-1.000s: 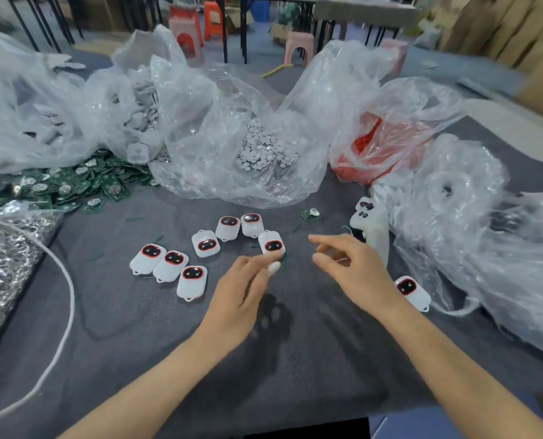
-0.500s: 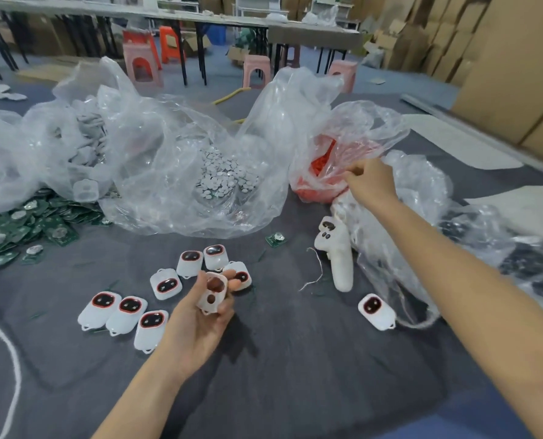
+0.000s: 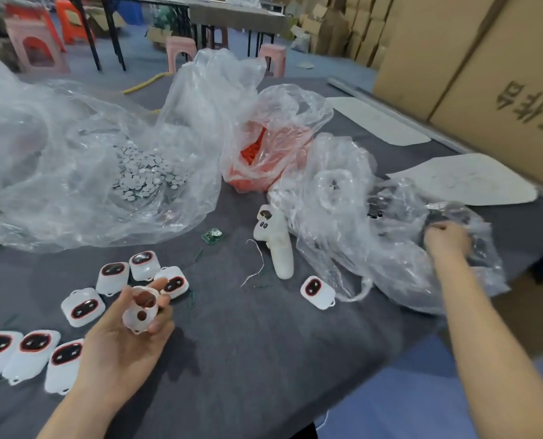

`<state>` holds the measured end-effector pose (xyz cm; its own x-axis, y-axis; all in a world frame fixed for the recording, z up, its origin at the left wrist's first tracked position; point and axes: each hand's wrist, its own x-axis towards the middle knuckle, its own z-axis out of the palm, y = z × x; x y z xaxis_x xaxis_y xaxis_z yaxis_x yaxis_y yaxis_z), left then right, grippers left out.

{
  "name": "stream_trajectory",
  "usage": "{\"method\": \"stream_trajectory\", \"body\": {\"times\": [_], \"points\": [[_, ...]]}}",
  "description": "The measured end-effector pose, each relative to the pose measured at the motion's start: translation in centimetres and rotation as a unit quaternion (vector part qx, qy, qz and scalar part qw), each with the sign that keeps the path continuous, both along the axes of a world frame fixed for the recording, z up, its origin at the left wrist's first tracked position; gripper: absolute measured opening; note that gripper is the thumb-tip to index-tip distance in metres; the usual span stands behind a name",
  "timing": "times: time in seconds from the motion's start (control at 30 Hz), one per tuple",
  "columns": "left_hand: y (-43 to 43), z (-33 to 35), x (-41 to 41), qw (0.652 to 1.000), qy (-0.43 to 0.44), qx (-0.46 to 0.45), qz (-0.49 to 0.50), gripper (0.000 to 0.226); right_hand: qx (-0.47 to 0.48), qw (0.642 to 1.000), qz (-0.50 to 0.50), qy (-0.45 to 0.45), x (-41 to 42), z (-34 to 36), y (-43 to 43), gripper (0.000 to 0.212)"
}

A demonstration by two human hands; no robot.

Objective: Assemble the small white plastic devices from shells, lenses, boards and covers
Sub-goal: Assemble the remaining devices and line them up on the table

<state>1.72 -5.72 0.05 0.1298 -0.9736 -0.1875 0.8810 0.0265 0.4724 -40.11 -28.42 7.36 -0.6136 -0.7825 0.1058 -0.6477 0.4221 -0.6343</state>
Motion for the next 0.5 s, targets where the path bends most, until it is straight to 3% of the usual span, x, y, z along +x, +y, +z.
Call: {"method": "stream_trajectory", "body": {"times": [0.07,0.13,0.2,0.3,0.37,0.4,0.5], "points": [[-0.3,-0.7,0.3,0.999,0.035,-0.033,-0.022,0.058,0.086,0.985,0.104,0.103,-0.1,-0.3,0.3,0.017],[-0.2,-0.5,0.0,0.992,0.086,-0.041,-0.080,0.046,0.116,0.967,0.180,0.140,0.9,0.4,0.5,0.011],[0.7,-0.8,-0.2,0.993,0.061,-0.046,-0.093,0.067,0.139,0.950,0.225,0.166,1.8,0.7,-0.2,0.027],[0.5,-1.2,-0.2,0.975,0.086,-0.123,-0.163,0.078,0.108,0.933,0.269,0.212,3.1,0.5,-0.8,0.025],[0.6,-1.2,-0.3,0.973,0.096,-0.126,-0.170,0.079,0.019,0.927,0.315,0.201,3.8,-0.1,-1.3,0.005],[0.8,-1.3,-0.3,0.974,0.098,-0.112,-0.168,0.079,-0.002,0.926,0.333,0.177,4.3,-0.2,-1.4,0.007],[0.8,-0.9,0.0,0.978,0.089,-0.092,-0.164,0.078,0.078,0.923,0.342,0.158,5.2,-0.2,-1.6,0.003]]}}
